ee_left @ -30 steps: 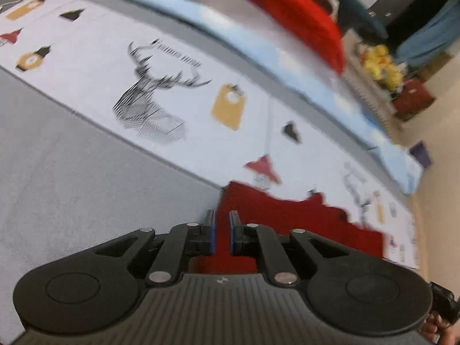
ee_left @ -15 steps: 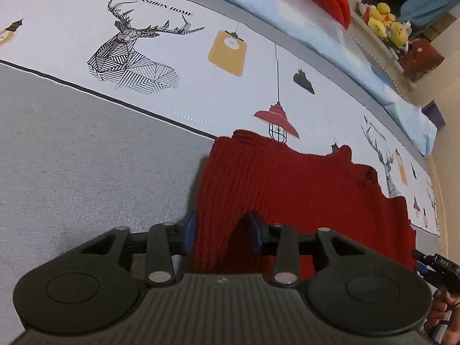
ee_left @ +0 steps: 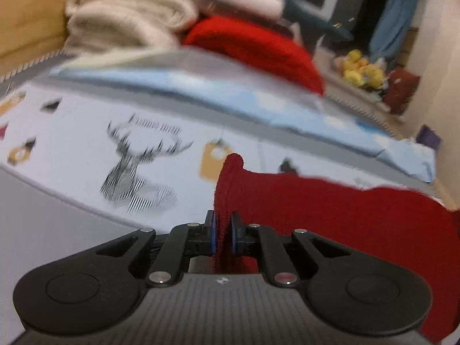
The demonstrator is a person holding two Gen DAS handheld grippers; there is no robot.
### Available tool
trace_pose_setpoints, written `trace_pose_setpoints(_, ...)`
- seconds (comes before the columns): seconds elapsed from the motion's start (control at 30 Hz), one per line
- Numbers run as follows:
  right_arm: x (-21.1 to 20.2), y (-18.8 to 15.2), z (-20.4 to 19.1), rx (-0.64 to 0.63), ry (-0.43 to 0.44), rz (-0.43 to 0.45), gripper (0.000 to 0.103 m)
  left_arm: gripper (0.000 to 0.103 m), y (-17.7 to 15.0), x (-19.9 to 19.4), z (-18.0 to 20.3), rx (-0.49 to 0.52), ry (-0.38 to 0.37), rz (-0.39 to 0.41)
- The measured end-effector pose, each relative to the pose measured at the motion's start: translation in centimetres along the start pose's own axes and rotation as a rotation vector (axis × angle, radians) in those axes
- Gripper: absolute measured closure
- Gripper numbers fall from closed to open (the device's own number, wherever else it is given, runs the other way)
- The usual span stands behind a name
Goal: Fold small clothes
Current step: 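Lift the hem with both tools and fold it toward the collar, then open both tools and release the folded sweater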
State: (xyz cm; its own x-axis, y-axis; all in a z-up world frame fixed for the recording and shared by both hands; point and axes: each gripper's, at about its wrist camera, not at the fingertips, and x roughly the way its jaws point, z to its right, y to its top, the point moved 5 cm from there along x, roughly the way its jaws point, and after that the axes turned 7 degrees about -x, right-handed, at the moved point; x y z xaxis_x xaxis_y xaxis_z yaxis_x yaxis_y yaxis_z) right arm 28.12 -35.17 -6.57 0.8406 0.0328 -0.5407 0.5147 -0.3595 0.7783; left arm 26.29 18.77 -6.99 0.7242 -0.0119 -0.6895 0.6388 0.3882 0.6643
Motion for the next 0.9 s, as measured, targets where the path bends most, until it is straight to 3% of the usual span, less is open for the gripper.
trace_pose_setpoints(0.1, 3.8, -2.4, 0.4, -0.037, -0.090, -0.169, 0.090, 0.090, -1.0, 1.9, -0.7, -0.052, 0.008, -0.111)
trace_pose_setpoints(0.17, 5.2, -3.9, 1.0, -0.032, -0.161, -0.288, 0.087, 0.081, -1.0, 1.7, -0.8, -0.031, 0.026, -0.126)
trace_pose_setpoints(0.2, 5.1, -4.4, 1.2, -0.030, -0.191, -0.325, 0.086, 0.071, -0.9, 1.5, -0.7, -0.020, 0.013, -0.140)
trace_pose_setpoints(0.33, 4.1, -4.8, 0.3, -0.136, -0.157, -0.362, 0.063, 0.070, -2.2, 1.0, -0.9, -0.024, -0.035, -0.273)
trace_pose_setpoints(0.4, 3.5, -5.5, 0.3, -0.222, -0.169, -0.406, 0.061, 0.068, -3.7, 0.9, -1.1, -0.013, -0.020, -0.349)
trace_pose_setpoints(0.53, 1.9, -7.5, 1.3, -0.265, -0.155, -0.485, 0.061, 0.064, -7.2, 0.2, -1.4, 0.046, 0.014, -0.487)
trace_pose_setpoints(0.9, -2.0, -10.4, 2.2, -0.296, -0.118, -0.560, 0.058, 0.065, -10.2, -2.2, -2.7, 0.008, 0.036, -0.534)
